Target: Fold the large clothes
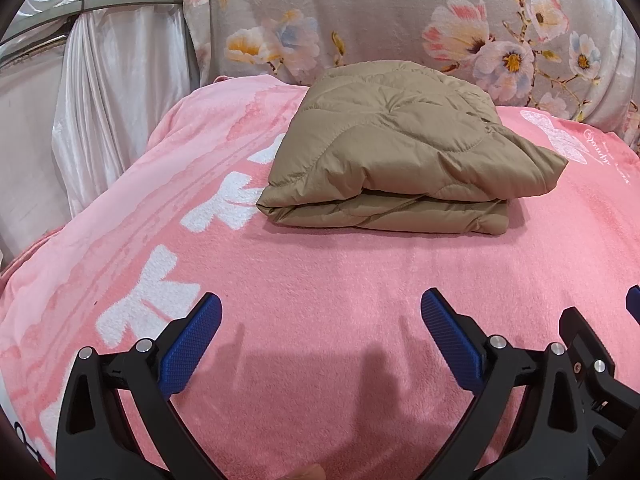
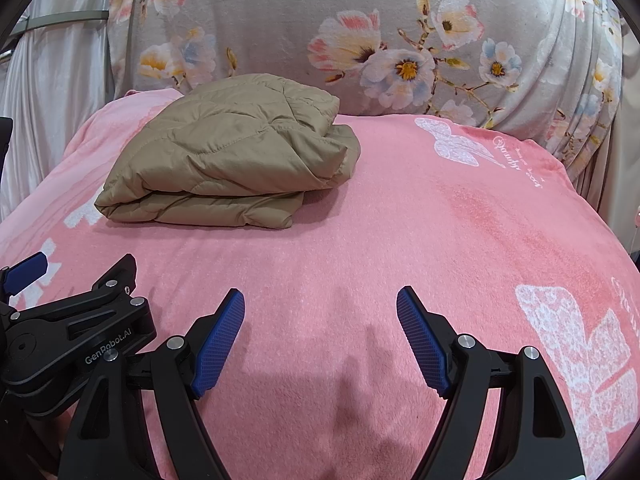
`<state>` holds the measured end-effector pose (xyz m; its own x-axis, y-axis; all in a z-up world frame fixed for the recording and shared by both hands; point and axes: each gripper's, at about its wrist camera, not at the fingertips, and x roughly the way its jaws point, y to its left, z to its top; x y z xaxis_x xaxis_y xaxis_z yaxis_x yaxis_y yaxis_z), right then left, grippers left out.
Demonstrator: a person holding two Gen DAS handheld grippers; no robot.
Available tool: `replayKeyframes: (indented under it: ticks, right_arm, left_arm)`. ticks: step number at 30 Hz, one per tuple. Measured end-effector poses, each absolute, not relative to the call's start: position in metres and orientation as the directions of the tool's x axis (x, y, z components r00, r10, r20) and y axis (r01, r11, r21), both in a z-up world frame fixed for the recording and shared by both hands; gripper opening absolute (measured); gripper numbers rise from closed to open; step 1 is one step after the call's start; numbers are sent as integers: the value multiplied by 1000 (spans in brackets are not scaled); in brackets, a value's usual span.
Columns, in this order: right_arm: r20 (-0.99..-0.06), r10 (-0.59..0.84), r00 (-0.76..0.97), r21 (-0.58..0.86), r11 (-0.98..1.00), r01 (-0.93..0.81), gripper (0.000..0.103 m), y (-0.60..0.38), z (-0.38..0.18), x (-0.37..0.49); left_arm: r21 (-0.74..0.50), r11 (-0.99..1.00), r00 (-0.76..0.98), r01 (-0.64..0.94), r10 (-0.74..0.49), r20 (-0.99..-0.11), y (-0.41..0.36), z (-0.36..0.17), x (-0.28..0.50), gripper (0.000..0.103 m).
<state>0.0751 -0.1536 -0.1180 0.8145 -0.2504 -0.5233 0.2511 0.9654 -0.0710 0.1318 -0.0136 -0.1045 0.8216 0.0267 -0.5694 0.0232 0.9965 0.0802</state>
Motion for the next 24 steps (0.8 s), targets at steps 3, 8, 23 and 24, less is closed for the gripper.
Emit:
replayKeyframes:
  ticks: [3, 8, 23, 24]
  right_arm:
    - [-523, -251, 814, -72, 965, 251, 76, -154, -118, 75]
    - [-523, -250, 815, -74, 966, 248, 76, -153, -118, 75]
    - [-527, -256, 811, -79, 964, 253, 76, -154, -118, 75]
    - [-527, -255, 811, -78, 964, 252, 76, -154, -118, 75]
  left_arm:
    - [80, 997, 822, 22, 28, -569, -14, -104, 131, 96]
    - [75, 997, 823, 20, 26, -568, -13, -103, 131, 96]
    - [72, 997, 814, 19, 26, -580, -13, -106, 136, 96]
    - [70, 997, 814, 20, 25, -581, -13, -106, 135, 96]
